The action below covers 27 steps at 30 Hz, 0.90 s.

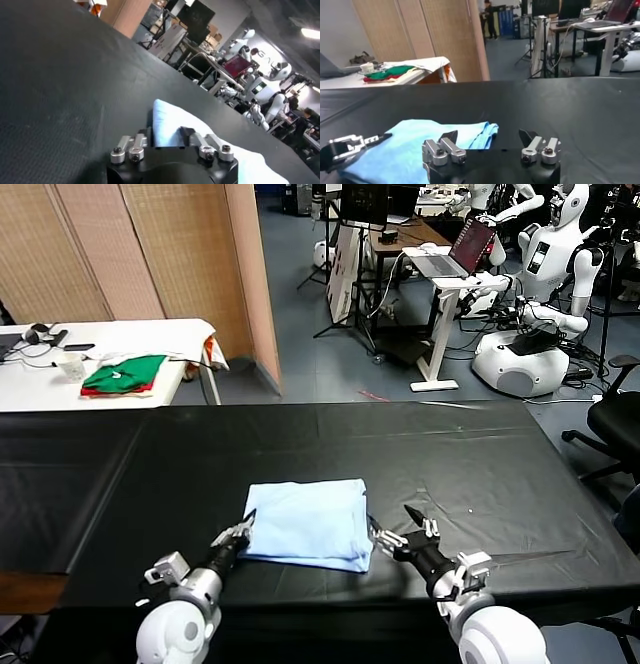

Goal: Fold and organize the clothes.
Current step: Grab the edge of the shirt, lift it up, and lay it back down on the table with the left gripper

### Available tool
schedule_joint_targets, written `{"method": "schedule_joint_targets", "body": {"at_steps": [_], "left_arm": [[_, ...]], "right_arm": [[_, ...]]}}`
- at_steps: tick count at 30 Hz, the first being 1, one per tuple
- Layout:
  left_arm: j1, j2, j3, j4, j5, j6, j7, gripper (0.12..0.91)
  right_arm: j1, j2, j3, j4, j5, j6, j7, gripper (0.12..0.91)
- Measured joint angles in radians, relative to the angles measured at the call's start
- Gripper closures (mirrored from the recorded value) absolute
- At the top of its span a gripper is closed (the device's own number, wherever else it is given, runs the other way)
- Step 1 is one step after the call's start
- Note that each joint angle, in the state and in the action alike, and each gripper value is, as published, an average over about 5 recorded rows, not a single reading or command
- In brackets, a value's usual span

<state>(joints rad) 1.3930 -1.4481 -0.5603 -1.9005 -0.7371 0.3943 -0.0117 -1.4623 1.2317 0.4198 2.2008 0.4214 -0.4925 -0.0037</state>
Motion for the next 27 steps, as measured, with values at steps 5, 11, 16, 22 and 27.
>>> {"method": "schedule_joint_targets", "body": {"at_steps": [5, 11, 16, 22, 27], "left_arm": [[0.006, 0.027, -0.018, -0.033, 0.086, 0.011, -0.015, 0.858], [0.025, 0.160, -0.058, -0.086, 0.308, 0.004, -0.029, 0.861], [0.064, 0.319, -0.137, -0.130, 0.443, -0.015, -0.020, 0.861], [0.129, 0.500, -0.277, -0.182, 0.513, -0.013, -0.027, 0.861], [0.140, 0.545, -0.316, -0.248, 0.521, 0.030, -0.070, 0.861]], "right_arm": [[-0.007, -0.003, 0.013, -0.010, -0.013, 0.010, 0.001, 0.118], [-0.004, 0.000, 0.026, -0.025, -0.013, 0.012, 0.009, 0.118], [0.004, 0.009, 0.016, -0.038, -0.013, 0.009, 0.010, 0.118], [0.016, 0.015, 0.004, -0.053, -0.013, 0.009, 0.010, 0.118], [0.013, 0.023, -0.003, -0.061, -0.016, 0.009, 0.010, 0.118]]}}
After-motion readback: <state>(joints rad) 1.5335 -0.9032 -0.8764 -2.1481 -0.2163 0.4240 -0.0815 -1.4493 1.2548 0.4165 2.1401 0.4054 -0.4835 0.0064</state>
